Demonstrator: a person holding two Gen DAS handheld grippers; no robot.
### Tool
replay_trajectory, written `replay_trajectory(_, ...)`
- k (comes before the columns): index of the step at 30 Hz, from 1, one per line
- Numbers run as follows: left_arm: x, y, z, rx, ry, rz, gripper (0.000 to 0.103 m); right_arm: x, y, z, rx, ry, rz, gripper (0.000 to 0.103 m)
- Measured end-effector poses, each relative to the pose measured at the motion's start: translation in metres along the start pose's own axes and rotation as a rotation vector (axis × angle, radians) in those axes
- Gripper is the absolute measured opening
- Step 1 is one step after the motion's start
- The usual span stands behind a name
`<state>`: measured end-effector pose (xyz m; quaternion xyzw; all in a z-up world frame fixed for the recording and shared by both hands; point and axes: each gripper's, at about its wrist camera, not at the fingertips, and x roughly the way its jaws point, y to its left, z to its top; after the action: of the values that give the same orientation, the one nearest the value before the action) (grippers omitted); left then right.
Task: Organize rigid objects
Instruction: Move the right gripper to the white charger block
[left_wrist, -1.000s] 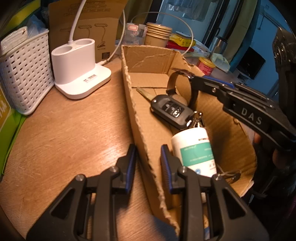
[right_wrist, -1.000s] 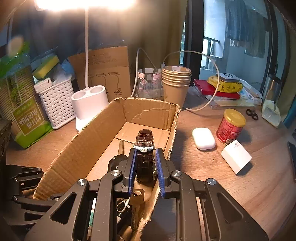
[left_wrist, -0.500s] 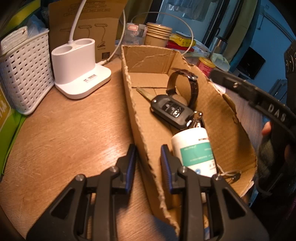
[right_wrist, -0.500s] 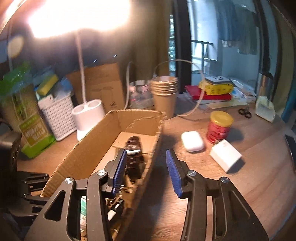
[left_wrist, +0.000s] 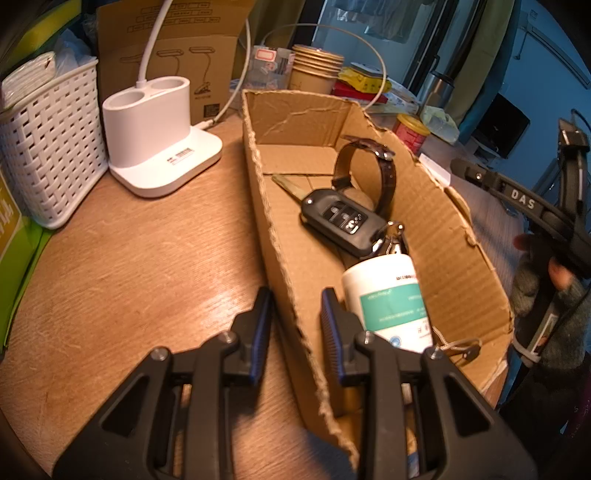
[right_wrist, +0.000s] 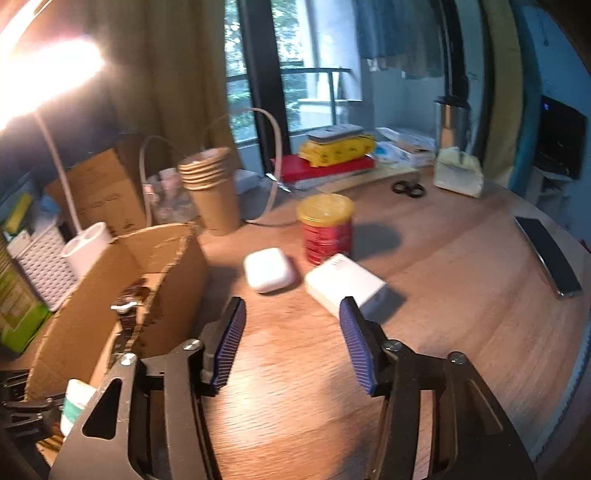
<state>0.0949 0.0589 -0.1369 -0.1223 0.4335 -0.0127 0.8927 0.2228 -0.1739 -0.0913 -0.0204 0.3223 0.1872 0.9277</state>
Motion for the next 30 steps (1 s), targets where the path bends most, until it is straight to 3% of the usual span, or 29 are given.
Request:
replay_trajectory(12,0.000,0.000,0.000,0.000,0.000,0.000,0.029,0.026,-0.024,0.001,-0.045,0.024,-0.132,0.063)
replay_trajectory(17,0.000,0.000,0.000,0.000,0.000,0.000,0.029,0.037,-0.032,0.007,-0.064,0.042,-0.124,0.063)
replay_trajectory(22,0.000,0.000,0.000,0.000,0.000,0.000,0.029,0.053,-0.033,0.012,-0.094,0.101,-0.050,0.065)
replay_trajectory(30,0.000,0.000,0.000,0.000,0.000,0.000,0.029,0.073,-0.023,0.015,-0.196,0.156,-0.093,0.070)
